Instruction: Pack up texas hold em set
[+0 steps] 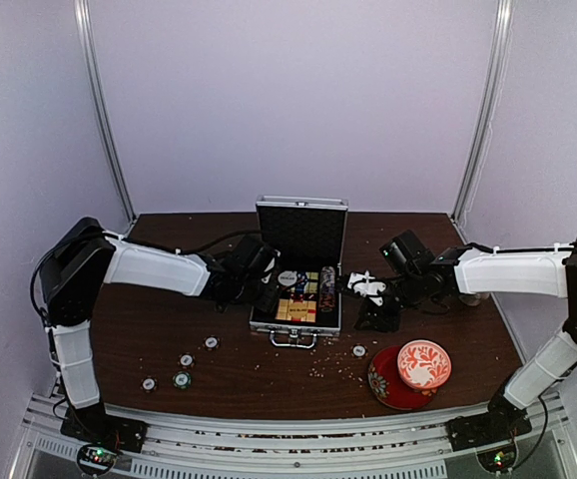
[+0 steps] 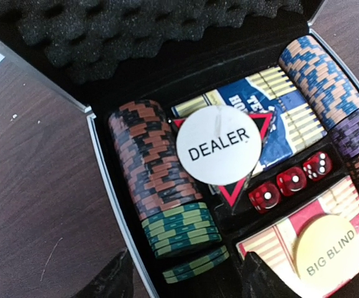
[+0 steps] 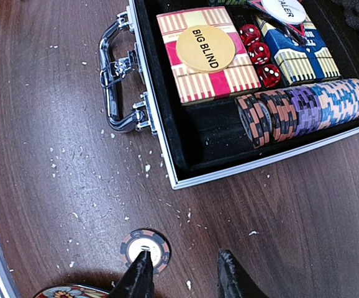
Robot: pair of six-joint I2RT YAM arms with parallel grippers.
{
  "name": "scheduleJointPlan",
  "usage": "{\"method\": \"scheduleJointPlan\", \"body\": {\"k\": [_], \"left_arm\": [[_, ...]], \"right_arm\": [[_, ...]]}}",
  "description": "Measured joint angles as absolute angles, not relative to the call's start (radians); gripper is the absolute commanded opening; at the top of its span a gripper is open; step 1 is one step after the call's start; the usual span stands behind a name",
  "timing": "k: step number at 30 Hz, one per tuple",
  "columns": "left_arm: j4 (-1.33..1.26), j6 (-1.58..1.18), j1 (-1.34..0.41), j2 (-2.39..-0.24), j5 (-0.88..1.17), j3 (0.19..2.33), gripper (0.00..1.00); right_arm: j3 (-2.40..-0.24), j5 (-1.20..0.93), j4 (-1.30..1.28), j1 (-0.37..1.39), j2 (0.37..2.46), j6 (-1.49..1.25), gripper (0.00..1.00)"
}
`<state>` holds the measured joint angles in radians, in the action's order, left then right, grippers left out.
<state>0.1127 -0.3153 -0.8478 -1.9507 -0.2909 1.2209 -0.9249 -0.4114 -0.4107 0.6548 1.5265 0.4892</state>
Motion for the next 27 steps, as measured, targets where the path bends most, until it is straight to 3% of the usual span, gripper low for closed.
{"method": "scheduleJointPlan", "body": {"k": [14,27], "left_arm": [[0.273,-0.202,-0.825,-1.863,-0.213,1.22,0.63],[0.607,-0.313,-0.822,-1.536,-0.183,1.071,0.59]], "right_arm": [[-0.925,-0.411,-0.411,0.655,1.526,0.49,0.37],[-0.925,-0.411,-0.415,0.655,1.526,0.491,0.37]]}}
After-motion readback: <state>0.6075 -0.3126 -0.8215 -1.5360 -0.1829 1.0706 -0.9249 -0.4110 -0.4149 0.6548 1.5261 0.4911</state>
